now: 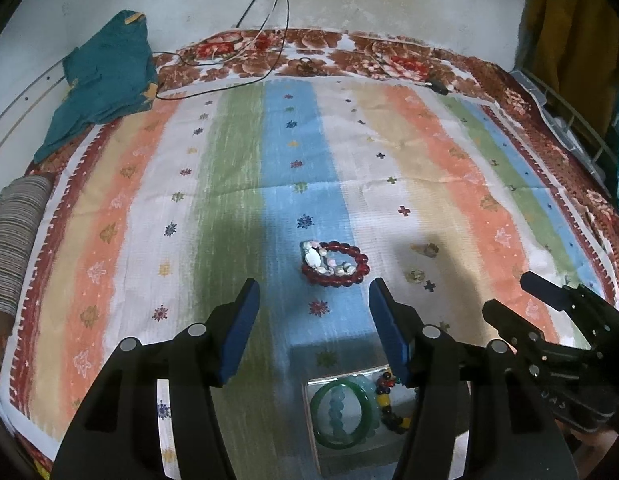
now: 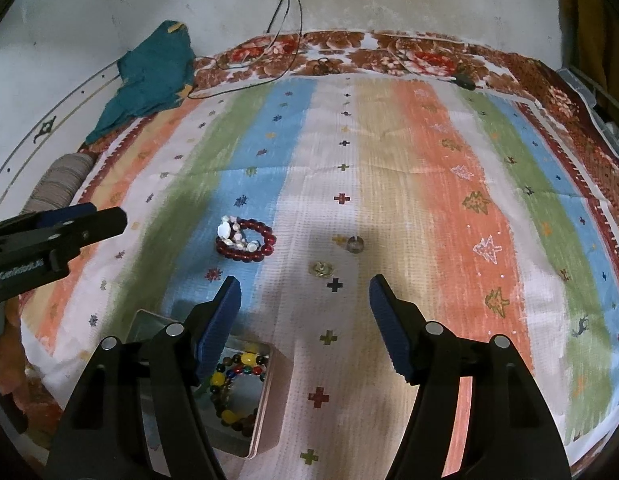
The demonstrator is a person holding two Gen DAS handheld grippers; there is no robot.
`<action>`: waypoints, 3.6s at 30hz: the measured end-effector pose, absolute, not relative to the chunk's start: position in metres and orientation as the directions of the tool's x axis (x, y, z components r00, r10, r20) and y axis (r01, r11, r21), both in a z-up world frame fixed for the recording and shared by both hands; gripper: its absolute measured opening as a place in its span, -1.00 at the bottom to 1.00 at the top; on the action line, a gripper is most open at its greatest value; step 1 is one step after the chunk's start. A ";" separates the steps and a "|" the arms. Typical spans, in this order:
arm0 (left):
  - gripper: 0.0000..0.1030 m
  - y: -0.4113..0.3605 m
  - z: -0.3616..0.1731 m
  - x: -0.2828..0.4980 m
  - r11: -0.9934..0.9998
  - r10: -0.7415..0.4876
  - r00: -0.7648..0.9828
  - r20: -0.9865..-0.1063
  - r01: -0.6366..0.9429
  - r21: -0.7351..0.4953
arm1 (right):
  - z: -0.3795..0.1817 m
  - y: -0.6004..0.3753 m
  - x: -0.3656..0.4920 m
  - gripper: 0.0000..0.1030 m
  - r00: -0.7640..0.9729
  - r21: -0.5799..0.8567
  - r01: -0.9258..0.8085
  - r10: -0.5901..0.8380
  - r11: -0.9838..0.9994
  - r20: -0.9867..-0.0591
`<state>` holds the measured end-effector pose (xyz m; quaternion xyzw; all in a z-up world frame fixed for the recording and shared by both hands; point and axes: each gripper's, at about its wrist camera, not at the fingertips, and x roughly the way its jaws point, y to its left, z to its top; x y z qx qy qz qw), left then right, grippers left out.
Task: Organize jewelry
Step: 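Move both open tools forward to the red bracelet and the rings, then grasp the white-and-pink stone cluster with the left tool while the right tool grasps the gold ring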
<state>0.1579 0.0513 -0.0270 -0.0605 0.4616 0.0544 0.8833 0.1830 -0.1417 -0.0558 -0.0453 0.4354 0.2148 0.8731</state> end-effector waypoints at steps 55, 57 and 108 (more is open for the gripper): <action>0.17 0.067 -0.107 0.252 0.984 0.035 0.393 -0.919 -0.176 -0.037 | -0.122 -0.118 0.265 0.43 0.412 0.087 -0.381 0.253 0.920 -0.875; 0.17 0.066 -0.109 0.255 0.985 0.028 0.387 -0.922 -0.167 -0.040 | -0.125 -0.117 0.267 0.43 0.404 0.092 -0.379 0.254 0.921 -0.879; -0.64 0.062 -0.124 0.275 0.990 -0.069 0.364 -0.929 -0.092 -0.110 | -0.151 -0.104 0.277 -0.72 0.355 0.062 -0.409 0.221 0.911 -0.909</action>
